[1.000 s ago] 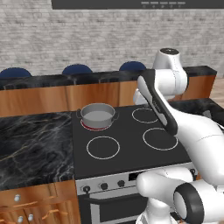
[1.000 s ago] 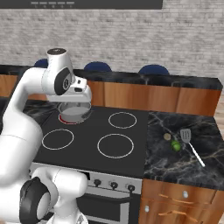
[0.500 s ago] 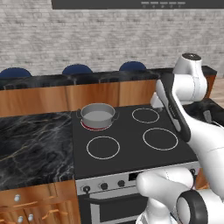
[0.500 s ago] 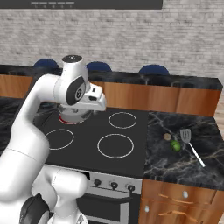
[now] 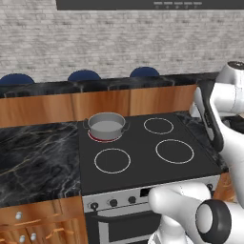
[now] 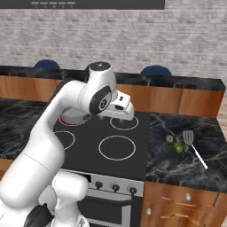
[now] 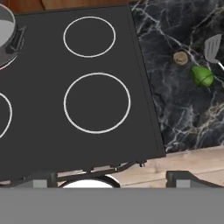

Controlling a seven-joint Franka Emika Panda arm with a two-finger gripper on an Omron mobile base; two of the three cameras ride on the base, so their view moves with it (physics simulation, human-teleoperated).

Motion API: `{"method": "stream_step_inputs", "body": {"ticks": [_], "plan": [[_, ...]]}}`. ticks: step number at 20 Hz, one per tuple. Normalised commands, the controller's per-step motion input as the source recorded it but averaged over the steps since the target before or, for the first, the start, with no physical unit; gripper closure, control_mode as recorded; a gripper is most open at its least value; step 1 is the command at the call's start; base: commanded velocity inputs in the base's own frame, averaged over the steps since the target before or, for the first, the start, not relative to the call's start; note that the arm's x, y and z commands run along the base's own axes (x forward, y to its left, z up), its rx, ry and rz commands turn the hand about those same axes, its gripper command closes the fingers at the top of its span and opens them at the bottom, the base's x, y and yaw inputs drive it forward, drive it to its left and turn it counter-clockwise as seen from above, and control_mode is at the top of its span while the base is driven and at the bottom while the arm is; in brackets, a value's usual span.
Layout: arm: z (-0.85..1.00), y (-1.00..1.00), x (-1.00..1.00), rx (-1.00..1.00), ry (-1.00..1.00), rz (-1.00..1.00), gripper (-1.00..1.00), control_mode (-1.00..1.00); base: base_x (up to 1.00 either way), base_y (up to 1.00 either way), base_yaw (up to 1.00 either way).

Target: Put the avocado and garlic in the pot. Retrieve the spatula and lightly stir the vegetables in the pot.

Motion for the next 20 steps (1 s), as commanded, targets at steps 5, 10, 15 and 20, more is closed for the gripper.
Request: {"method": "stream_step_inputs", "body": {"ticks": [5,10,15,20], "plan": [[-0.05,-1.0,0.06,0.01,0.02,-0.12,-1.0,-1.0,0.0,0.0,0.0],[-0.2,-1.0,0.19,0.03,0.06,-0.12,-1.0,-1.0,0.0,0.0,0.0],[-0.41,-1.0,0.39,0.01,0.19,-0.13,-1.0,-1.0,0.0,0.0,0.0],[-0.6,-1.0,0.78,0.01,0.32,-0.06,-1.0,-1.0,0.0,0.0,0.0]]}}
